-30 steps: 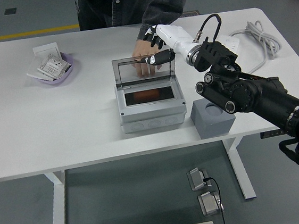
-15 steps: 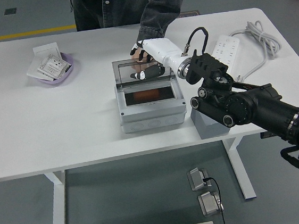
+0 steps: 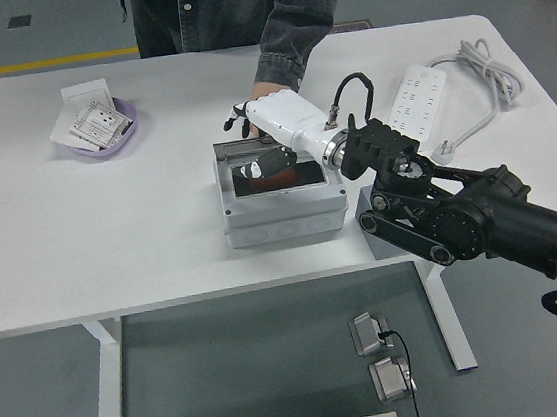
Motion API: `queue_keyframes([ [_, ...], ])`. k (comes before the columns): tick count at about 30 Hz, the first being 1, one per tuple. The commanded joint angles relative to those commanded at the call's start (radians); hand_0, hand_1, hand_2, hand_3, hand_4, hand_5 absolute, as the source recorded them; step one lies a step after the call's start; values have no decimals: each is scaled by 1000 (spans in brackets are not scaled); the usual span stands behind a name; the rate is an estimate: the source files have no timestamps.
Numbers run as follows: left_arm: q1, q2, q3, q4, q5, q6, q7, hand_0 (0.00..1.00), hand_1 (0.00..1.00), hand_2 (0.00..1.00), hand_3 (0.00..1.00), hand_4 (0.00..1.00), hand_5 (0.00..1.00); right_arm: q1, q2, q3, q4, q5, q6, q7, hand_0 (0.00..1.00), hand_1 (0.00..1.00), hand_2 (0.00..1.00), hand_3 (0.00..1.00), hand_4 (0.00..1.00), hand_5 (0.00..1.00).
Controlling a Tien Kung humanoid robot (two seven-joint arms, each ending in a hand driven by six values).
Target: Pick up the cylinder from the cube,place it in the box,flap close box
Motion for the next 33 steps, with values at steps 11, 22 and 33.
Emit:
queue_keyframes([
  [11,3,-4,-3,0,-3,1,-1,781,778,750,587,702,79,-58,-52,19,90,-11,1,-18,517,448,559,720,859,404],
  [22,5,-8,-20,0,5,0,6,781,778,750,587,702,79,-141,-103,136,141,-31,-1,-26,505,446,567,722,853,399],
  [33,43,-14,-109,0,57,-6,39,781,778,750,587,703,79,-398,-221,469,380,-152,25,-70,501,443,566,726,851,399],
])
